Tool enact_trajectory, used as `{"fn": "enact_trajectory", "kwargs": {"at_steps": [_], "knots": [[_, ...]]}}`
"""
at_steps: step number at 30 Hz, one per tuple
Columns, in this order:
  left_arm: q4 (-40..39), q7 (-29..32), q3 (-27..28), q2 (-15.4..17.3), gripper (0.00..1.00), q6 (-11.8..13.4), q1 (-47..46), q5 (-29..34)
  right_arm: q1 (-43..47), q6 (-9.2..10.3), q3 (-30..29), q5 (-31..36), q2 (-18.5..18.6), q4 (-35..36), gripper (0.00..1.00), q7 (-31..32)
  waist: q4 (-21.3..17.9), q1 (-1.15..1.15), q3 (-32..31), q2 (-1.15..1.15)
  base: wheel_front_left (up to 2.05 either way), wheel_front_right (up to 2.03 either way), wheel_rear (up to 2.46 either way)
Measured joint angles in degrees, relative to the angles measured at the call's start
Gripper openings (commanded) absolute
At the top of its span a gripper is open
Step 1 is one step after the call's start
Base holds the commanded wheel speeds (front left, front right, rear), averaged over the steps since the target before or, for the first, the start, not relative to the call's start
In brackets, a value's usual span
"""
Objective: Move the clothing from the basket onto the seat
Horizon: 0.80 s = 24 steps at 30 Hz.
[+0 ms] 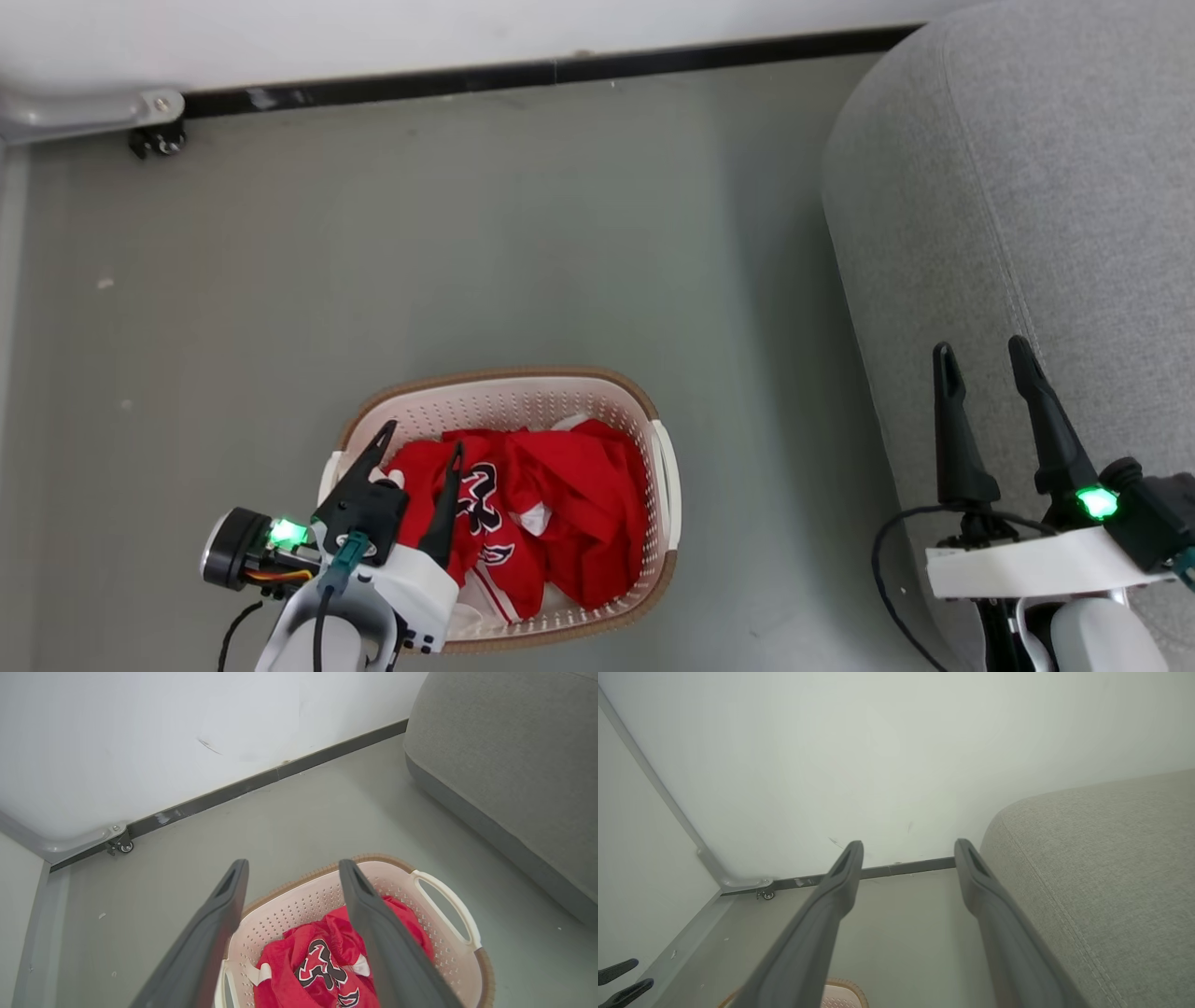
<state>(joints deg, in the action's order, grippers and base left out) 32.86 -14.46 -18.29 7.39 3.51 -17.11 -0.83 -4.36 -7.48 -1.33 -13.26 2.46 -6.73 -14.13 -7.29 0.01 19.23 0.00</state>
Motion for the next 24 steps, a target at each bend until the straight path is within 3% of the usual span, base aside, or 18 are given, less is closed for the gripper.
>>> {"fn": "enact_trajectory", "kwargs": {"at_steps": [24], "knots": [[6.09, 0.0, -0.02, 1.94, 1.0, -0.57, -7.04, 1.19, -8.97, 0.0, 1.45, -1.4, 0.03, 4.27, 1.0, -0.32, -4.12, 0.0, 12.16, 0.0, 0.0, 0.0, 0.0]]}}
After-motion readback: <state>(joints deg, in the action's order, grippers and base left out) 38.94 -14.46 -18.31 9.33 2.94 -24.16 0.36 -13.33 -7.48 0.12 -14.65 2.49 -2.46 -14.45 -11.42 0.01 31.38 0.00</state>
